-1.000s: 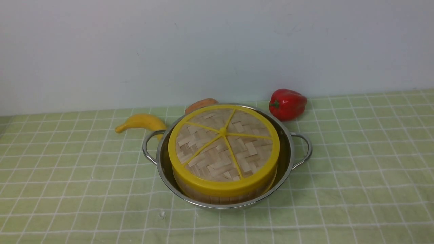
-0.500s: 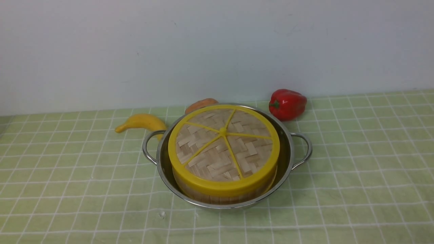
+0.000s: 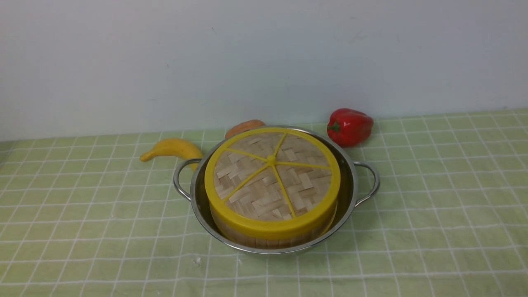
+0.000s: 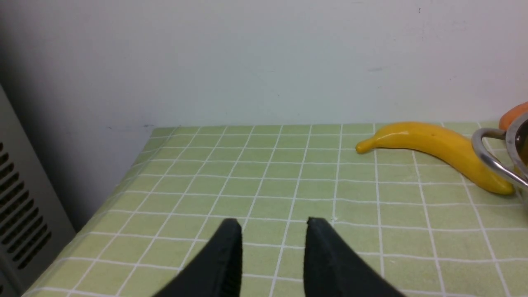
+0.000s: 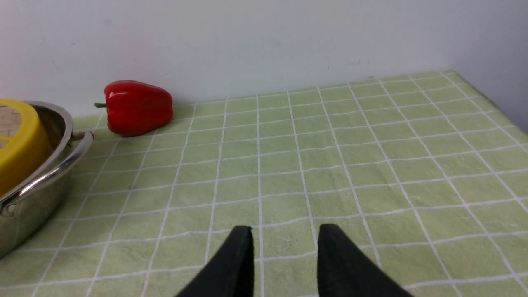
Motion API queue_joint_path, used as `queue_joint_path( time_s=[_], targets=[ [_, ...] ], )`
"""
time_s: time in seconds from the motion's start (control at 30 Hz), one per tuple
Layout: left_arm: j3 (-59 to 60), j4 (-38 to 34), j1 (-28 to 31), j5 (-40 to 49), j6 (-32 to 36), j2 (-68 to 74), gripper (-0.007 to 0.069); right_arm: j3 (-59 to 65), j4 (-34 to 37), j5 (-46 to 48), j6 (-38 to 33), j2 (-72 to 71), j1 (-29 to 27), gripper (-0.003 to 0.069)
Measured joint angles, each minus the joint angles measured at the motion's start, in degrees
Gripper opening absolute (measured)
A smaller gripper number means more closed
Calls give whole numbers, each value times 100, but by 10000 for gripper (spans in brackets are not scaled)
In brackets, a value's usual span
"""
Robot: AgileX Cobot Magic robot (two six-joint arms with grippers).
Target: Place the steamer in the pot on the green tablecloth, and put the lid on the steamer.
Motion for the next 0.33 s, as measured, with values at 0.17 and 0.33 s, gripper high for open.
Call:
queue_joint_path(
  time_s=[0.17, 0.33],
  targets=[
    [0, 0, 0, 0, 0, 0, 220, 0, 0, 0, 0, 0, 0, 240],
    [0, 0, 0, 0, 0, 0, 223, 0, 0, 0, 0, 0, 0, 240]
  ],
)
